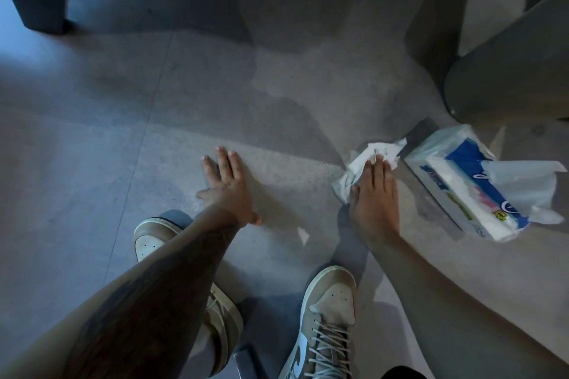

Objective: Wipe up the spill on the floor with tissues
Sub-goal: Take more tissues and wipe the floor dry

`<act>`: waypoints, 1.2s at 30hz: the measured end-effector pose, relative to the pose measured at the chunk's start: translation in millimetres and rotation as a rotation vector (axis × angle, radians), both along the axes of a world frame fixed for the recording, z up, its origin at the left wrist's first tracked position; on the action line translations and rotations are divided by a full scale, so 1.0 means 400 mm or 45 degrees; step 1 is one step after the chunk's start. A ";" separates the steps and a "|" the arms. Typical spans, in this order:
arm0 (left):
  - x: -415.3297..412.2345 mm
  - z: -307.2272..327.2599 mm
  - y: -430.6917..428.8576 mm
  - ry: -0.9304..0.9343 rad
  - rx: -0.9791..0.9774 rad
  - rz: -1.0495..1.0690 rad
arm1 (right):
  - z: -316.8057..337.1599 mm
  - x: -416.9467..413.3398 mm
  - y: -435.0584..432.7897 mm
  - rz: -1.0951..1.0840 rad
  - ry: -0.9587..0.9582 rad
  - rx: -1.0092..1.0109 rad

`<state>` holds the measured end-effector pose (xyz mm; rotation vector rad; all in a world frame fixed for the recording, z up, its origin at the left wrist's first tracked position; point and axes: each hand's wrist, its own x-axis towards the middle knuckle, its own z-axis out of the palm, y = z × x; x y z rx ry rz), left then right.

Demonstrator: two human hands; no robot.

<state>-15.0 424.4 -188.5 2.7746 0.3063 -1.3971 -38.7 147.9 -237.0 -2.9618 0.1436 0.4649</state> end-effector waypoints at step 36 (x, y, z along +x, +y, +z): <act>0.002 0.000 -0.004 0.019 0.017 0.015 | 0.036 0.164 0.010 -0.158 -0.415 0.073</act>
